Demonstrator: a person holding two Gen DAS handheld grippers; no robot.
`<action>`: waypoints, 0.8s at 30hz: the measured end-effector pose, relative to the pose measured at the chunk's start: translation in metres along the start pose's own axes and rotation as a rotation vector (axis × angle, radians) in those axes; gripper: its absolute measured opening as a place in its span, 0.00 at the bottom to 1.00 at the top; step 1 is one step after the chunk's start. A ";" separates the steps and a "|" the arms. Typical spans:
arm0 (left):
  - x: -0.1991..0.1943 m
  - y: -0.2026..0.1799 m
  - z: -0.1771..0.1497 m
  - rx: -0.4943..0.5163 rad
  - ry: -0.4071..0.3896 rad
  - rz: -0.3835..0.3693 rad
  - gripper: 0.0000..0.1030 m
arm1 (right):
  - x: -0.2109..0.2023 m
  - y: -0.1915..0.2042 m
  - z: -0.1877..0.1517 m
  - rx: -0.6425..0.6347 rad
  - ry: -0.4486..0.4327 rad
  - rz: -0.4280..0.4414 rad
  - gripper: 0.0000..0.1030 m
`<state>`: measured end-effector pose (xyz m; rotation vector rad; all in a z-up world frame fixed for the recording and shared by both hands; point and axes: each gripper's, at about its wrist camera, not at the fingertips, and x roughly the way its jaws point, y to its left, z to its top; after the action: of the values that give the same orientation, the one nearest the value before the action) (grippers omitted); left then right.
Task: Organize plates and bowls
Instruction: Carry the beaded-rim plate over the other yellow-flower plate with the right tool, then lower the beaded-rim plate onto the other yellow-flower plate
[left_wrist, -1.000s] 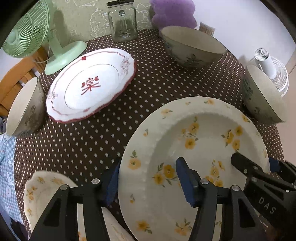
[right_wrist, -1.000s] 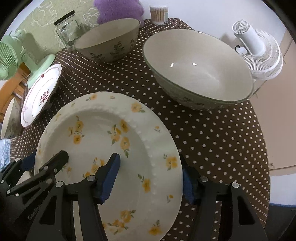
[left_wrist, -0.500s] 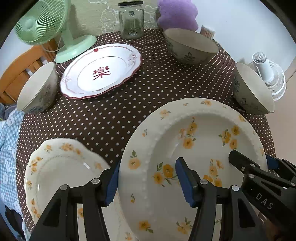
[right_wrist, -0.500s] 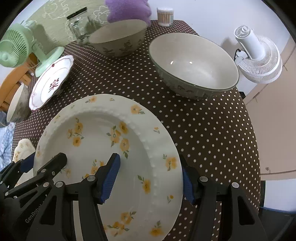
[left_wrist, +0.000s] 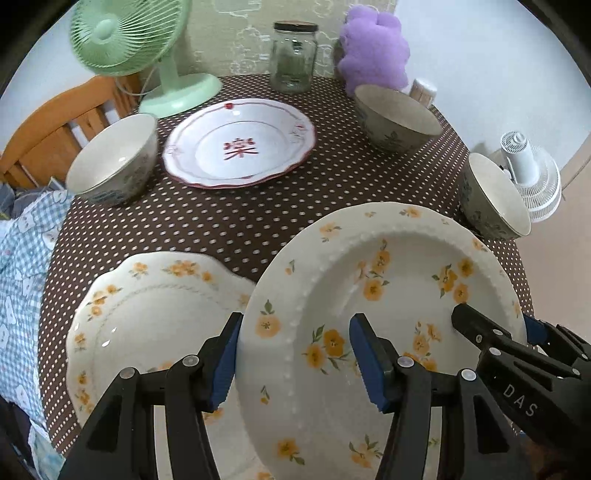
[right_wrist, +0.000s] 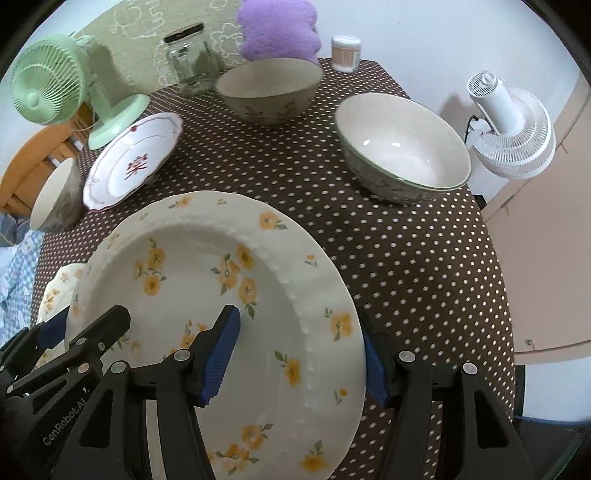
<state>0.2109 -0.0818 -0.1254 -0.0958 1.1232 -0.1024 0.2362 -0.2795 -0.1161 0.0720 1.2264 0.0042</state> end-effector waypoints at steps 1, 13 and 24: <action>-0.002 0.005 -0.001 -0.004 -0.001 0.000 0.56 | -0.002 0.004 -0.001 -0.003 -0.002 0.001 0.62; -0.015 0.058 -0.021 -0.034 0.001 0.012 0.56 | -0.010 0.064 -0.019 -0.041 -0.005 0.003 0.62; -0.008 0.106 -0.040 -0.014 0.048 0.021 0.56 | -0.002 0.114 -0.036 -0.082 0.015 -0.016 0.62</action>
<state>0.1745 0.0233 -0.1491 -0.0944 1.1729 -0.0782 0.2060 -0.1635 -0.1199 -0.0093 1.2400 0.0412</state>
